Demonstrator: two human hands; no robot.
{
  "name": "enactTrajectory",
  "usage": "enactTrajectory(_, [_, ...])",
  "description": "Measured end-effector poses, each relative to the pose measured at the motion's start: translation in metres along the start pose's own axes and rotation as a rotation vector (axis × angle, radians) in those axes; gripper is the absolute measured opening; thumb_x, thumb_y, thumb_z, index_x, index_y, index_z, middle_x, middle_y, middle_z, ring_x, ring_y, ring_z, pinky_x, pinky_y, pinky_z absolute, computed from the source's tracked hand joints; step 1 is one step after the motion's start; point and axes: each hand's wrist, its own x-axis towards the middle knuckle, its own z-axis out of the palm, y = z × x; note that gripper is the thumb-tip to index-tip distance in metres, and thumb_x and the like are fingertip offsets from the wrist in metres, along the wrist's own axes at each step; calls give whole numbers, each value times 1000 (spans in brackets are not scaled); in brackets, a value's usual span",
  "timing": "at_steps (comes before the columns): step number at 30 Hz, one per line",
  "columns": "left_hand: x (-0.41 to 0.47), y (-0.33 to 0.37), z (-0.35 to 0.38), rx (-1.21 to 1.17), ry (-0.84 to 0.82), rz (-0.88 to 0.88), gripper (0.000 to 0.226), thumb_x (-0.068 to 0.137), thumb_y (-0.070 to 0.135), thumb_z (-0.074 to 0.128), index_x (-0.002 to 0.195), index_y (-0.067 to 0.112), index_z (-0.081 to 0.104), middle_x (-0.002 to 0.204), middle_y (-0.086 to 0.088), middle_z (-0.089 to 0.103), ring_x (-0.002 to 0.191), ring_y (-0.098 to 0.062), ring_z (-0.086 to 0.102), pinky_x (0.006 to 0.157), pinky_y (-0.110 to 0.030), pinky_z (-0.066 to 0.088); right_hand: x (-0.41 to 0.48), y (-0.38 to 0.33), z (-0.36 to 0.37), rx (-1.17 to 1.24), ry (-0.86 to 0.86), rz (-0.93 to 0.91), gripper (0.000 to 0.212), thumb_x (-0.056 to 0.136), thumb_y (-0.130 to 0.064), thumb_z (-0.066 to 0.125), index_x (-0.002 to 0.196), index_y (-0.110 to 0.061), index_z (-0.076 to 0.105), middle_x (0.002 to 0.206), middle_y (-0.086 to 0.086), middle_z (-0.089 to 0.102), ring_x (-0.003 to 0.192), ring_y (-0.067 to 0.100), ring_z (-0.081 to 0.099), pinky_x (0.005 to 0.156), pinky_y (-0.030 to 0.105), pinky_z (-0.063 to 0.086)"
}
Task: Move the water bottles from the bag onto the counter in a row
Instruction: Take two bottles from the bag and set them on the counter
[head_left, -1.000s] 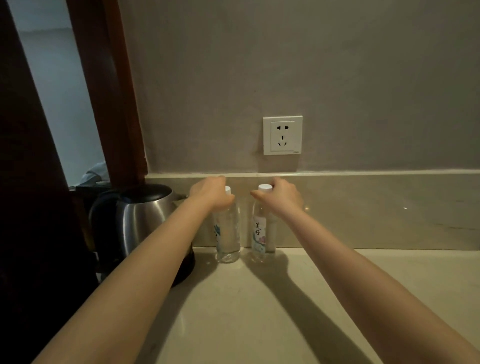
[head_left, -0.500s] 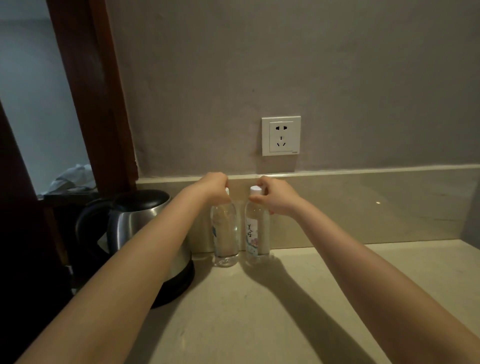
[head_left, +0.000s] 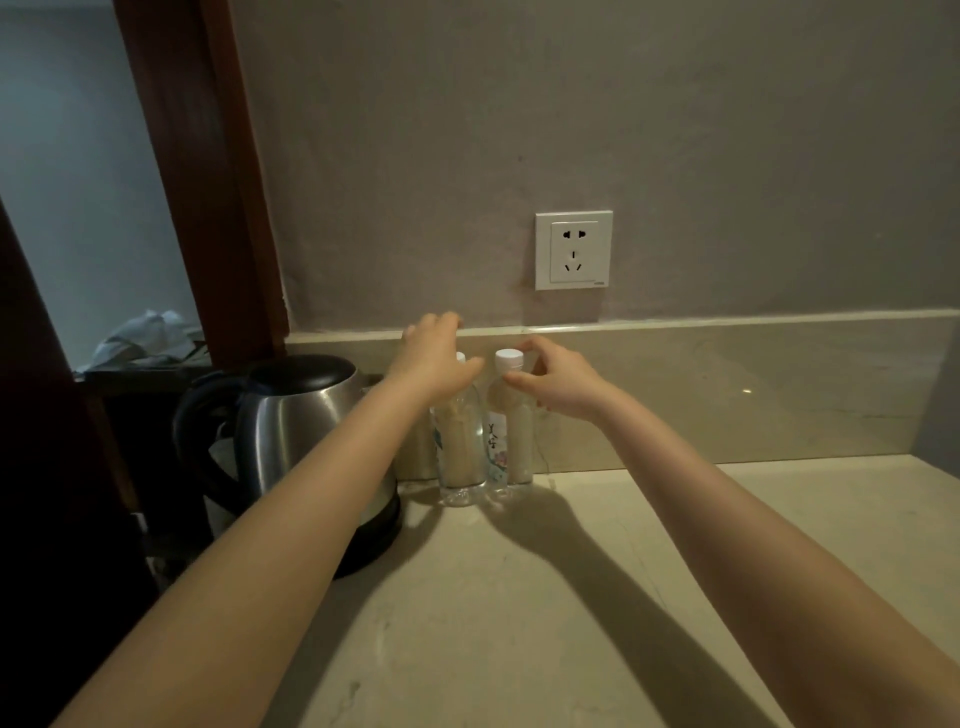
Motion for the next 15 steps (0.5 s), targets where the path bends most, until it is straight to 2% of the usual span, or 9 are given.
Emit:
enactTrajectory(2, [-13,8,7,-88,209,56,42,88,30,55,125,11,50,129,-8,49,122,-27,41,96,-37,38,-4,0,-11,-21,9,5,53,86,-40,64,130,-18,46,94,6,62,77,19,60,64,29,46])
enactTrajectory(4, [-21,18,10,-223,300,97,32,88,25,55,116,10,55,120,-7,53,115,-23,44,91,-31,37,-11,-4,-21,-25,66,-7,48,86,-38,63,128,-18,49,95,7,64,80,22,62,70,32,48])
enactTrajectory(7, [-33,35,18,-415,293,144,21,88,18,57,107,9,59,110,-4,56,103,-16,50,85,-24,39,-29,-9,-29,-46,118,-37,32,87,-36,62,114,-19,61,90,6,67,80,22,64,75,35,52])
enactTrajectory(9, [-42,48,29,-547,282,169,16,87,14,58,102,9,60,102,0,55,95,-13,52,79,-21,40,-46,-6,-34,-59,142,-25,22,87,-35,63,103,-20,66,79,3,68,71,18,65,69,33,52])
enactTrajectory(12, [-54,67,54,-646,233,219,15,85,12,59,99,10,60,96,2,54,91,-14,53,77,-25,44,-72,13,-46,-80,213,40,11,86,-32,64,91,-22,68,59,-4,63,50,7,60,58,25,49])
enactTrajectory(15, [-60,87,79,-692,136,232,16,84,12,59,100,9,59,96,-3,58,88,-15,54,77,-26,43,-101,37,-61,-86,287,154,7,85,-26,64,84,-21,68,54,-3,61,44,8,57,58,26,50])
